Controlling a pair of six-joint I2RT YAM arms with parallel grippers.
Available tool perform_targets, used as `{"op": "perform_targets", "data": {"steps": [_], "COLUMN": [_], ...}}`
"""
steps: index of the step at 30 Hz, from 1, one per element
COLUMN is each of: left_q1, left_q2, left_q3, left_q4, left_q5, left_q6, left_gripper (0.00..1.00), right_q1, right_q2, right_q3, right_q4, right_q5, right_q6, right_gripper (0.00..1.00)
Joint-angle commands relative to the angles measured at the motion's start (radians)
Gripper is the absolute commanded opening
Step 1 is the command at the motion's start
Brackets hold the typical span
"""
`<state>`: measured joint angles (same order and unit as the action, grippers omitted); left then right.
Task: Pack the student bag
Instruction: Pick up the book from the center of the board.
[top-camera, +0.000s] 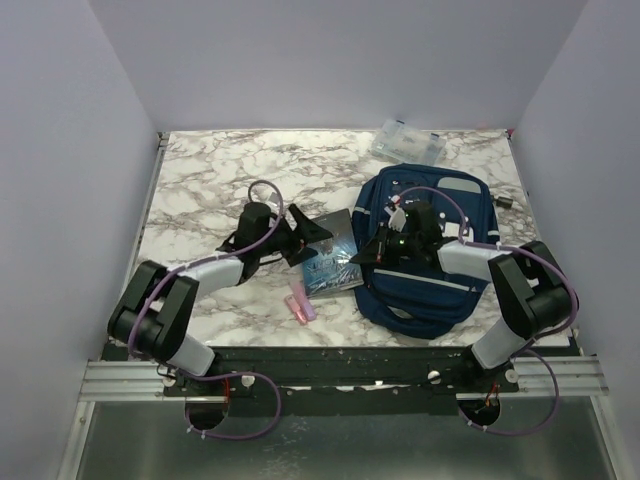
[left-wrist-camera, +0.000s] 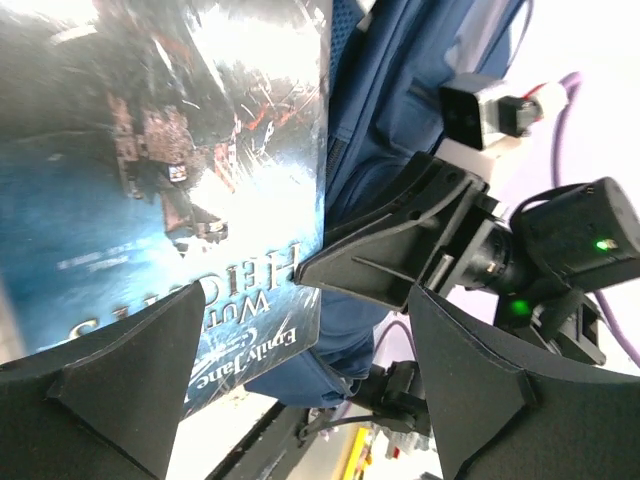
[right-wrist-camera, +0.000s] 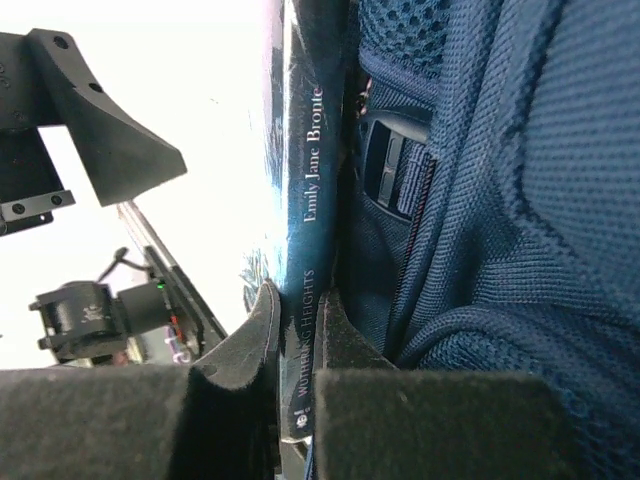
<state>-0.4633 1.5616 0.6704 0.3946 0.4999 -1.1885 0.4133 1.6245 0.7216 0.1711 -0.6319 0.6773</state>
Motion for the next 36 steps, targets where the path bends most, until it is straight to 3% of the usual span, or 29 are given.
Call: {"op": "perform_targets", "data": {"steps": [1,5,8,13,19,25,30,36], "left_q1": [0.101,0.189,0.215,0.219,0.205,0.199,0.191,0.166], "left_q2": [-0.177,-0.307,-0.406,-0.540,-0.710,-0.890,-0.864,-0.699], "left_q3": [-0.089,-0.170,-0.237,-0.377,-0.509,-0.540,-0.516,-0.435], "left_q4": [-0.016,-0.016,-0.017,-0.016,-0.017,-0.051,-0.108,-0.003], "left_q5": [0.065,0.154,0.136,0.028,-0.086,-0.200,-0.216,-0.199], "left_q6": [0.150,0.138,0.084,-0.167,-0.364,-0.355,-0.416,-0.388], "left_gripper": [0.85,0.85,0.85,0.87,0.92,0.98,0.98,0.98], "right_q1": [0.004,0.001,0.000,0.002,0.008,0.039,0.070,0.145], "right_q2": [-0.012,-0.011,-0.010,0.034,0.080,0.093,0.129,0.171], "right_q3": [-0.036,-0.052,-0.086,-0.094,-0.093,-0.065,-0.058,-0.043], "right_q4": [0.192,0.340,0.547,0.775,0.870,0.847,0.896,0.967], "right_q5": [-0.118,-0.150,-0.145,-0.092,-0.012,0.078,0.117,0.192], "right_q6": [0.190,0.354,0.527,0.726,0.836,0.846,0.901,1.002], "right_gripper": [0.00,0.00,0.00,0.00,0.00,0.00,0.00,0.00]}}
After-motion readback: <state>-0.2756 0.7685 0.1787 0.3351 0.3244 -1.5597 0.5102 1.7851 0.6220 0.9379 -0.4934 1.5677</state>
